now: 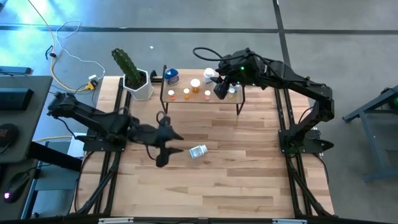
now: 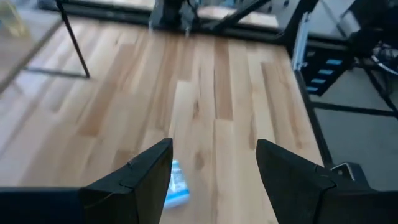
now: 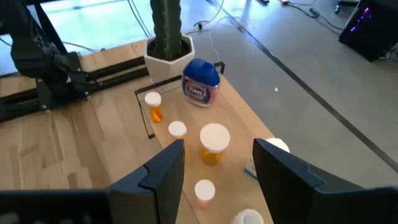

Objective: Pick and place medicine bottles onto shelf by color
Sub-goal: Put the white pill bottle on the shelf

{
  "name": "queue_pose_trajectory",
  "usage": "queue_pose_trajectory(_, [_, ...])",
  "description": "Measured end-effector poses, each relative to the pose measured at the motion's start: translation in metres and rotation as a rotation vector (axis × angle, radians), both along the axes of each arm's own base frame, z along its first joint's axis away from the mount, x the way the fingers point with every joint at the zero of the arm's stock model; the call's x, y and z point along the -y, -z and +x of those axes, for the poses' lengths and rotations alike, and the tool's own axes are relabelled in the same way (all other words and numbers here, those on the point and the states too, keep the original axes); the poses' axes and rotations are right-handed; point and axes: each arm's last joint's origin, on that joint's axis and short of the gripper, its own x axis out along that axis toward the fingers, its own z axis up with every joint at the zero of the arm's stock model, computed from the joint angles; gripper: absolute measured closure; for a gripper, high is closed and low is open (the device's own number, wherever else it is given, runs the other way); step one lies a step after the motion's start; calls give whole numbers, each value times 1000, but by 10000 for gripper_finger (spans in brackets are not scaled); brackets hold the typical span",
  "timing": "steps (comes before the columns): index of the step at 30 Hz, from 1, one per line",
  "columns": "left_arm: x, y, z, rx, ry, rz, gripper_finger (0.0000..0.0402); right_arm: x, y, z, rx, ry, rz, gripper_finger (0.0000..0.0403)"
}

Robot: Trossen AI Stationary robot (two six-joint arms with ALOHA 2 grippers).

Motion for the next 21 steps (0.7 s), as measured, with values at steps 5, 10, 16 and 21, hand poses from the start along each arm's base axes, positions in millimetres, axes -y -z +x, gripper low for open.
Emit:
queue_pose_trajectory(5, [11,18,11,-69,-54,-9,179,0,2,-1,-28,-3,3,221])
queue_pose_trajectory(10, [18,37,23,-129,-82,48,179,-1,4,-3,-59,-9,0,221])
queue_pose_trajectory(16, [23,53,34,-177,-86,61,179,0,7,-4,-90,-13,0,221])
queue_pose_trajectory(21, [25,66,42,-214,-122,-5,179,0,7,-4,-103,-20,-21,221])
